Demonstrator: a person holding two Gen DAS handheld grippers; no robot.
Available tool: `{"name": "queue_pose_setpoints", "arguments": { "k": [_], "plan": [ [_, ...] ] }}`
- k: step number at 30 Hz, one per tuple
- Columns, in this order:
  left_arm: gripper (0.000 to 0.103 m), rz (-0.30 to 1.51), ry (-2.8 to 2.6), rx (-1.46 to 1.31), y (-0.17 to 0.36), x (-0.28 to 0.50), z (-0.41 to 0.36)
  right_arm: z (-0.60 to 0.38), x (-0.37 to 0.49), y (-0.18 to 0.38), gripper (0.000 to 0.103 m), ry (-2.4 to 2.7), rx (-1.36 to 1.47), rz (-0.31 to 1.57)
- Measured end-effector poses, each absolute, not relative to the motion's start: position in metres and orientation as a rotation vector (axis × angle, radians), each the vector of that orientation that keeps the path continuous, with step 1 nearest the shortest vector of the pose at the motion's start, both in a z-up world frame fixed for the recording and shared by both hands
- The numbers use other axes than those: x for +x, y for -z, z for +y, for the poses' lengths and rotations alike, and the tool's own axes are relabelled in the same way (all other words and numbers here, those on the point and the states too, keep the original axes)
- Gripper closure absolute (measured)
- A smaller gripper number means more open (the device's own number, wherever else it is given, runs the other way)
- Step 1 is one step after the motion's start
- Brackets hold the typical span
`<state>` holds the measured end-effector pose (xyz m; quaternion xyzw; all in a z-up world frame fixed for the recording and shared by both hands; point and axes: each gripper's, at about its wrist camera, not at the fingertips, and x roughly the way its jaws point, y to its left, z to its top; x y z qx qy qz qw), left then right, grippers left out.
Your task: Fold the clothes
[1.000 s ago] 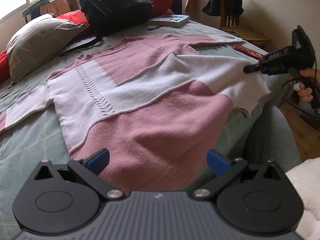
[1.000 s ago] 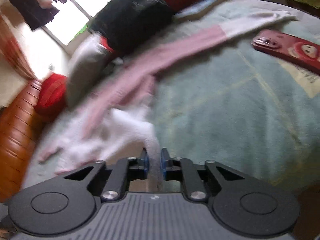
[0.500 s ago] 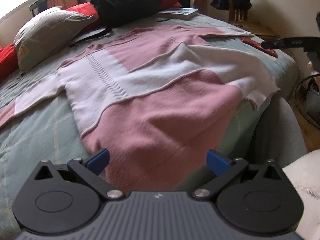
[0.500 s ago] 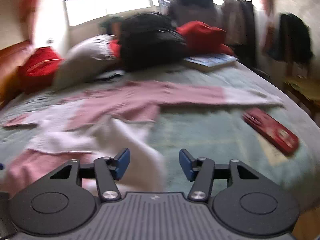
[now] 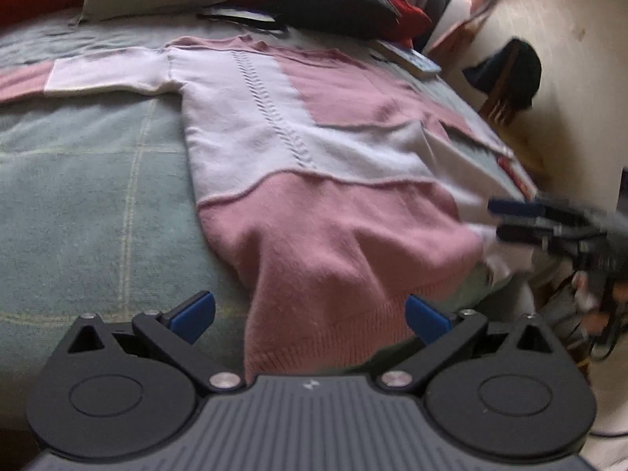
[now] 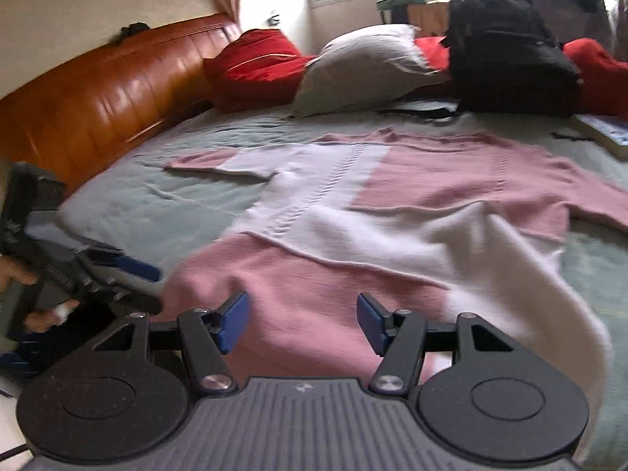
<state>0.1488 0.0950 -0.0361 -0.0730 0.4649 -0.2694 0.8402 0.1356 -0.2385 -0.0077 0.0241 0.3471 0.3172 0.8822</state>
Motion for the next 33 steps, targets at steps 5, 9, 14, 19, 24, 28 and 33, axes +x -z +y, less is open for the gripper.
{"name": "queue_pose_setpoints", "arguments": {
  "k": [5, 9, 14, 19, 24, 28, 33],
  "plan": [
    [0.001, 0.968, 0.523, -0.248, 0.032, 0.166, 0.111, -0.214, 0.129, 0.008, 0.037, -0.732, -0.008, 0.755],
    [0.001, 0.952, 0.438, -0.227, 0.022, 0.175, 0.123, -0.176, 0.130, 0.005, 0.037, -0.869, -0.053, 0.765],
    [0.001, 0.908, 0.367, -0.213, 0.009, 0.174, 0.141, -0.115, 0.140, 0.004, 0.046, -0.955, -0.181, 0.749],
    [0.001, 0.891, 0.347, -0.212, 0.004, 0.167, 0.151, -0.063, 0.146, 0.014, 0.047, -0.928, -0.350, 0.732],
    [0.001, 0.894, 0.349, -0.219, 0.004, 0.162, 0.153, -0.028, 0.147, 0.029, 0.047, -0.855, -0.518, 0.704],
    [0.001, 0.892, 0.383, -0.222, 0.005, 0.161, 0.148, -0.058, 0.156, 0.038, 0.047, -0.778, -0.508, 0.735],
    [0.001, 0.906, 0.487, -0.260, 0.016, 0.167, 0.129, -0.102, 0.170, 0.043, 0.046, -0.743, -0.378, 0.783]
  ]
}}
